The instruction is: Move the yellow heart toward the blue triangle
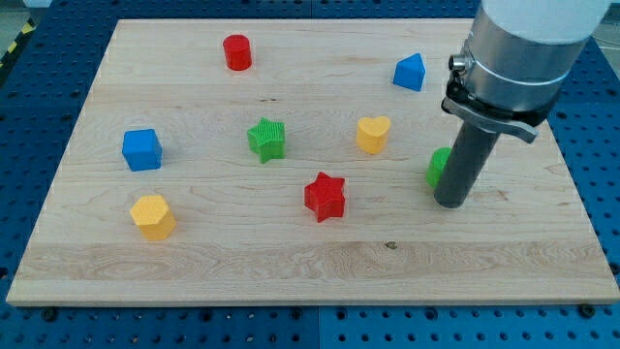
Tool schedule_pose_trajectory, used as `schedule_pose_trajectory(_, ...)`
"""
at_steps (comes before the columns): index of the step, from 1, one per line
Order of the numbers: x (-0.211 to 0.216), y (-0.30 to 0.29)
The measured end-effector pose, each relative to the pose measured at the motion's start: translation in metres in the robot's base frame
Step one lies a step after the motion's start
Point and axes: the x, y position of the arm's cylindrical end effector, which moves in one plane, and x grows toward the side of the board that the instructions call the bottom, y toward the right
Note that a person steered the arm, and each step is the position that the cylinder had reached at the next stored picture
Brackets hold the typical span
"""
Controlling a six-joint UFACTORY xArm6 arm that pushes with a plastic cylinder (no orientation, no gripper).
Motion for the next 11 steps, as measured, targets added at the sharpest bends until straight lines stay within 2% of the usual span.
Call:
schedule_pose_trajectory(1,-0.001,-0.001)
schedule_pose_trajectory(3,-0.004,-0.058)
schedule_pose_trajectory(5,-0.021,-0.062)
schedule_pose_trajectory(7,-0.065,-0.068)
schedule_pose_trajectory(9,-0.131,-0.108)
schedule_pose_trajectory(10,-0.131,-0.118)
schedule_pose_trajectory(11,-0.133,-0.153)
